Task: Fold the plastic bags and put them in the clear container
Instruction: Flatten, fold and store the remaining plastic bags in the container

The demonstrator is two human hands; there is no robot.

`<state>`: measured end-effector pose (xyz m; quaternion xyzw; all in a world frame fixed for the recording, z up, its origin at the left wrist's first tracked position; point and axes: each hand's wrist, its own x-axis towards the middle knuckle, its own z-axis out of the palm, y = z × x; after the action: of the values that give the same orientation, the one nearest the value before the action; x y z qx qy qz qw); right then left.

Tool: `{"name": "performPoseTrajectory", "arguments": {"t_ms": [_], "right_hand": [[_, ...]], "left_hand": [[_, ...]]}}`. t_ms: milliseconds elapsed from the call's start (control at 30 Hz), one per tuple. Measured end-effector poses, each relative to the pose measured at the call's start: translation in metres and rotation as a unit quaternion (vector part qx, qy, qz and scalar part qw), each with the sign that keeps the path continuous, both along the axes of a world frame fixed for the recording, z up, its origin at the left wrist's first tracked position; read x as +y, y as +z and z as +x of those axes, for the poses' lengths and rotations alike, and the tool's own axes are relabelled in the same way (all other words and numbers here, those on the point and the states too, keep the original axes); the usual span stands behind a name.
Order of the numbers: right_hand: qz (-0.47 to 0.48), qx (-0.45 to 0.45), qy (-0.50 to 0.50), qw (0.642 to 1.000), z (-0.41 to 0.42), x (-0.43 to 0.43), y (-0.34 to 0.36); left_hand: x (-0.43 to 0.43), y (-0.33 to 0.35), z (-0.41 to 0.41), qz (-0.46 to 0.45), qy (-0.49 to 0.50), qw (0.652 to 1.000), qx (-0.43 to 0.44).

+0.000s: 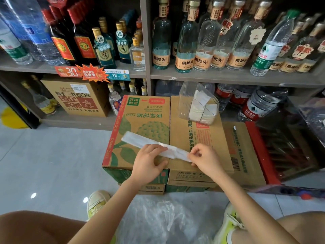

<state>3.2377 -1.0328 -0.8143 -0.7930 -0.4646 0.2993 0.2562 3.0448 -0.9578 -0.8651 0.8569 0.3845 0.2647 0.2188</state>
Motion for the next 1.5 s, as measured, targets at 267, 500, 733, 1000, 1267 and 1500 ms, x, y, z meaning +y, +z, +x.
{"name": "performPoseTrajectory", "arguments": {"t_ms": [267, 500, 733, 1000, 1267, 1500], "right_hand": [[0.017, 0.443, -0.092, 0.892, -0.001, 0.028, 0.036], [0.057, 0.432, -0.115, 0.893, -0.013, 0.044, 0.017], [0.035, 0.369, -0.077, 0.926, -0.051, 0.055, -0.004], [0.086, 0.378, -0.051, 0.921, -0.053, 0.055, -0.01], [0.02, 0.349, 0.06, 0.935, -0.036, 0.057, -0.005], [-0.02, 0.252, 0.134, 0.958, -0.036, 0.075, -0.004]], "left_hand": [[0.006, 0.001, 0.008, -0.039, 0.09, 0.994, -0.049], [0.009, 0.019, 0.012, -0.256, 0.183, 0.938, -0.146], [0.011, 0.024, 0.004, -0.363, 0.179, 0.877, -0.259], [0.011, 0.03, -0.005, -0.412, 0.112, 0.852, -0.304], [0.042, 0.033, -0.032, -0.416, 0.164, 0.81, -0.381], [0.082, 0.031, -0.035, -0.469, 0.181, 0.8, -0.328]]}}
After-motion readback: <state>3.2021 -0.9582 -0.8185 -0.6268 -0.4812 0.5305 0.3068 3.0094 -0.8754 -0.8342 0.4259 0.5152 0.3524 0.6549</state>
